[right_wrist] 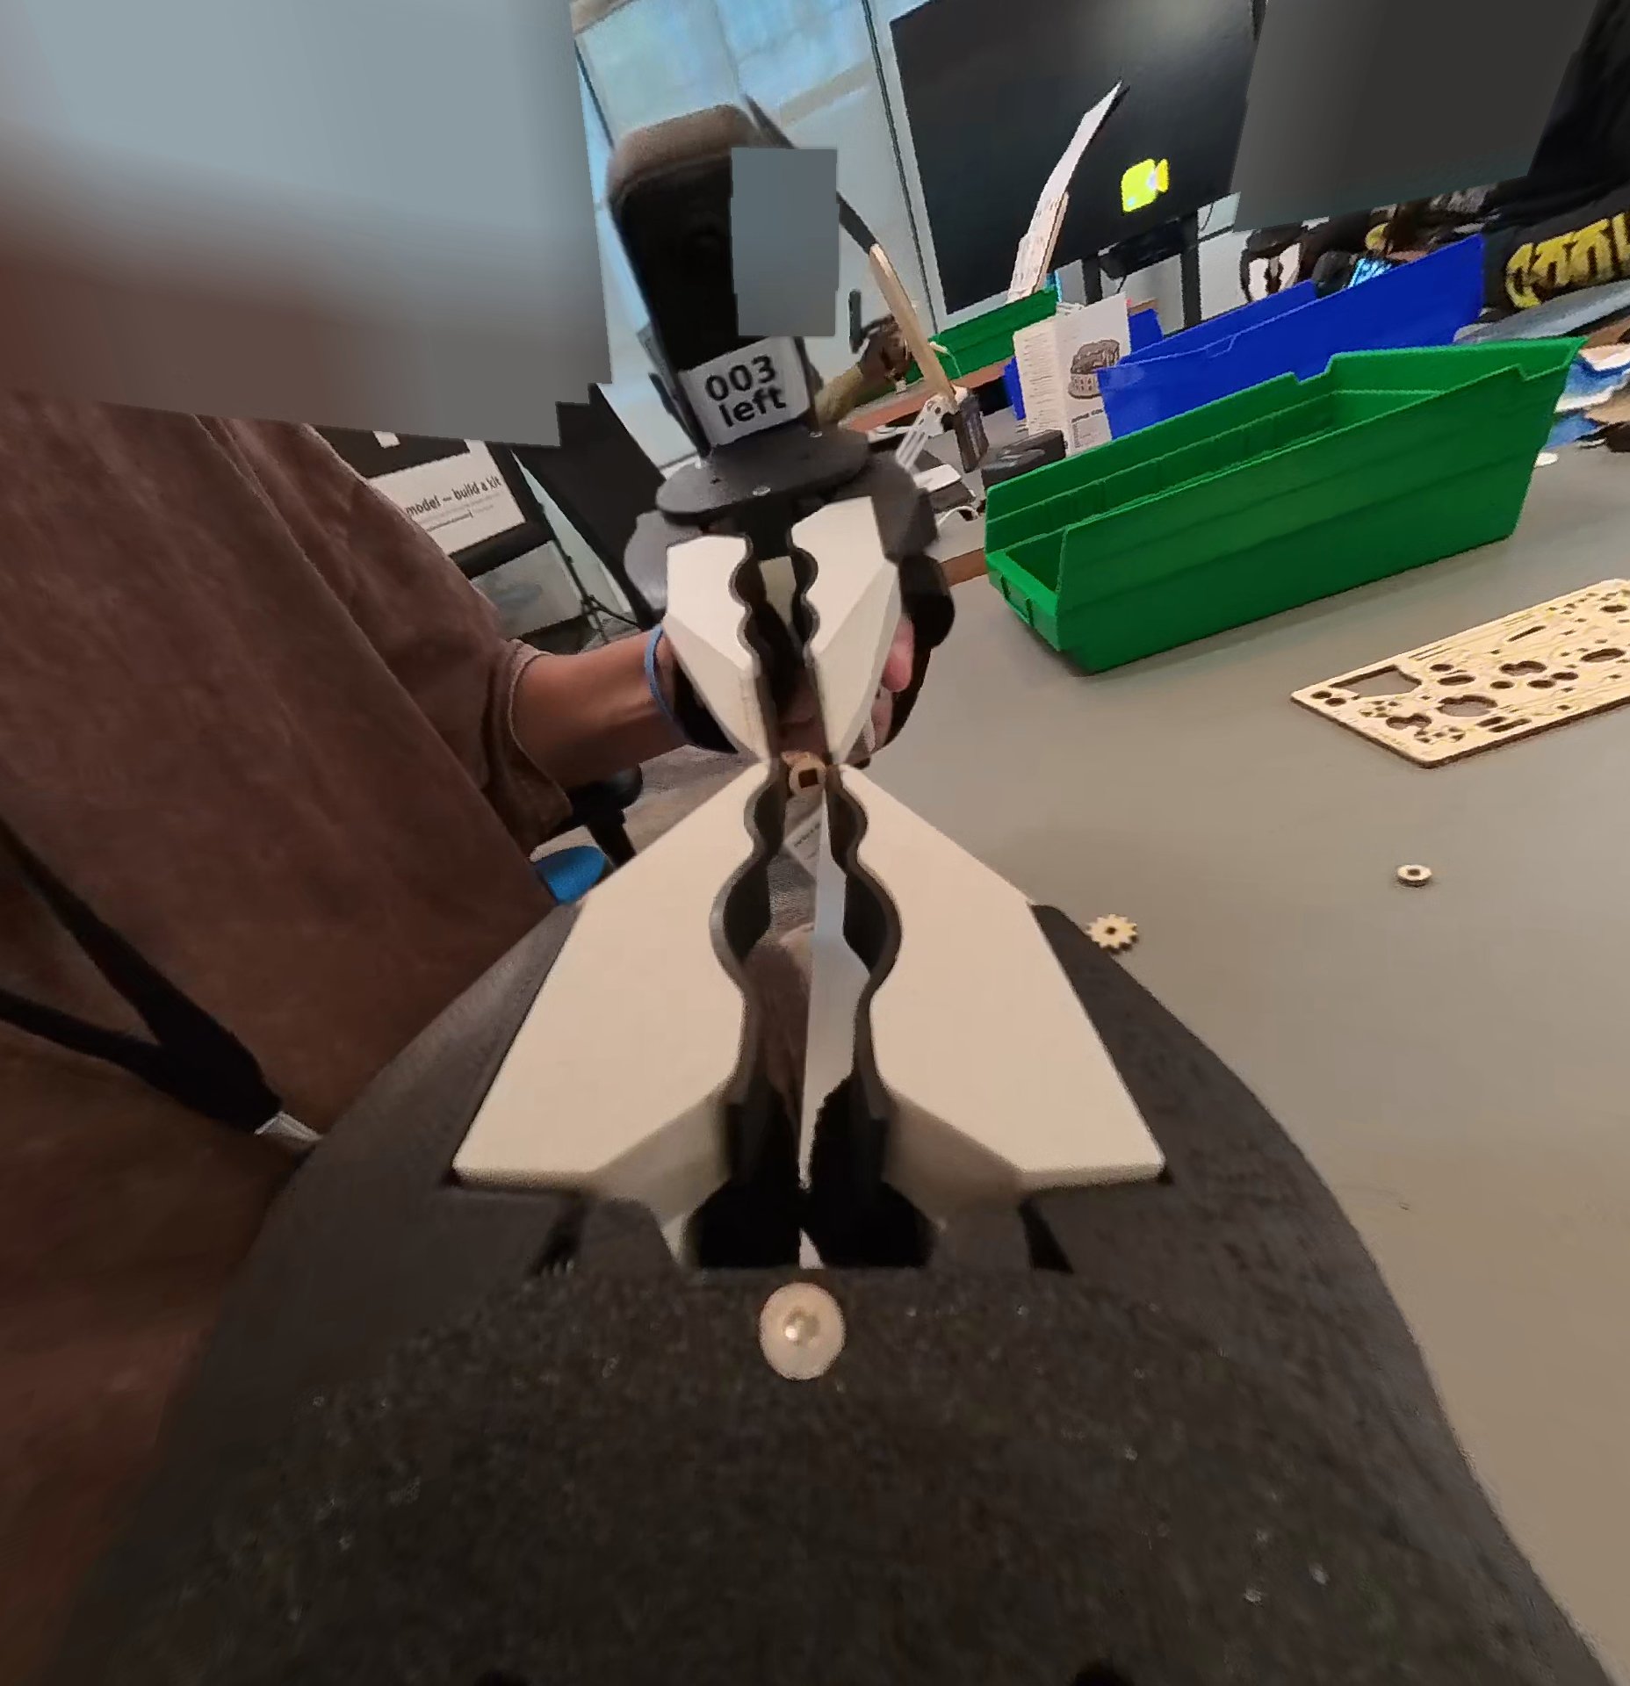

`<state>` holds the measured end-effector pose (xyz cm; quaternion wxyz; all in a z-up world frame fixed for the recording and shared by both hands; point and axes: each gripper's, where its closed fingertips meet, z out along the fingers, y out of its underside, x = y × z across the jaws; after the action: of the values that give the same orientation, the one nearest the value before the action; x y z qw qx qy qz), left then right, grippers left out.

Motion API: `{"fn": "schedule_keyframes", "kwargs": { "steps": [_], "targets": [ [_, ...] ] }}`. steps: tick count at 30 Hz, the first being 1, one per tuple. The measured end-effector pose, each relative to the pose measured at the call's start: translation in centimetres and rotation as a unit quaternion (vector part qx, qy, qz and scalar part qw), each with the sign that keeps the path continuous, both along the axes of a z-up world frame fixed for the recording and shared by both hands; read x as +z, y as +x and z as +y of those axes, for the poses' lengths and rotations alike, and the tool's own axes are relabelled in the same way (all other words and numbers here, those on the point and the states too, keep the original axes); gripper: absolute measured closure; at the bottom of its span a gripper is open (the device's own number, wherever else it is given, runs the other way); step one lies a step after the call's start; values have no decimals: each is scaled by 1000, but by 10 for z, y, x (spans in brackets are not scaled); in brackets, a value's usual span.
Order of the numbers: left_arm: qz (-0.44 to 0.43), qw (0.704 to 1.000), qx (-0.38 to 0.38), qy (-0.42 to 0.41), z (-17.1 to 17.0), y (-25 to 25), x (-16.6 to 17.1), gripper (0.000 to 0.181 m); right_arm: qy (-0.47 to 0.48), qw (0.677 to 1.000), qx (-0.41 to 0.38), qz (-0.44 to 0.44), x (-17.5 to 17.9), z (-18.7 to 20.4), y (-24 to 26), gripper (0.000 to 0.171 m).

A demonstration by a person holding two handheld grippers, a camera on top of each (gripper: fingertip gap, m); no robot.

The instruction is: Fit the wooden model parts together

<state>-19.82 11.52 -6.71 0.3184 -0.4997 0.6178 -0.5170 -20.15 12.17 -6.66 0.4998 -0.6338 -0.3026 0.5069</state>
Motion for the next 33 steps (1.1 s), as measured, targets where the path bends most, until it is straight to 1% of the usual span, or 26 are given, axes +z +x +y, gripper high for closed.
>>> {"fn": "schedule_keyframes", "kwargs": {
  "steps": [6, 11, 15, 17, 20, 27, 30, 33],
  "targets": [
    [2, 999, 6, 38, -2, 1, 0, 177, -50, 998, 19, 42, 4, 0, -3, 163],
    [6, 998, 9, 57, -2, 1, -3, 179, -54, 998, 19, 28, -1, 0, -2, 163],
    [8, 997, 8, 74, -2, 1, -6, 179, -91, 994, 39, 41, -4, -1, -2, 163],
    [5, 998, 2, 67, -4, 0, -6, 180, -112, 991, 55, 54, -4, -3, -3, 163],
    [-8, 999, 2, 31, -3, 1, -1, 180, -120, 988, 61, 75, 0, -3, -2, 163],
    [-35, 994, -20, -101, -6, 5, 3, 180, -89, 991, 59, 82, 8, -5, 1, 157],
    [-40, 982, -32, -180, -7, 8, 4, 180, -23, 999, 25, 39, 6, -2, 4, 145],
    [-43, 964, -42, -258, -5, 9, 6, 180, 81, 995, -29, -55, -2, 3, 9, 140]
  ]
}}
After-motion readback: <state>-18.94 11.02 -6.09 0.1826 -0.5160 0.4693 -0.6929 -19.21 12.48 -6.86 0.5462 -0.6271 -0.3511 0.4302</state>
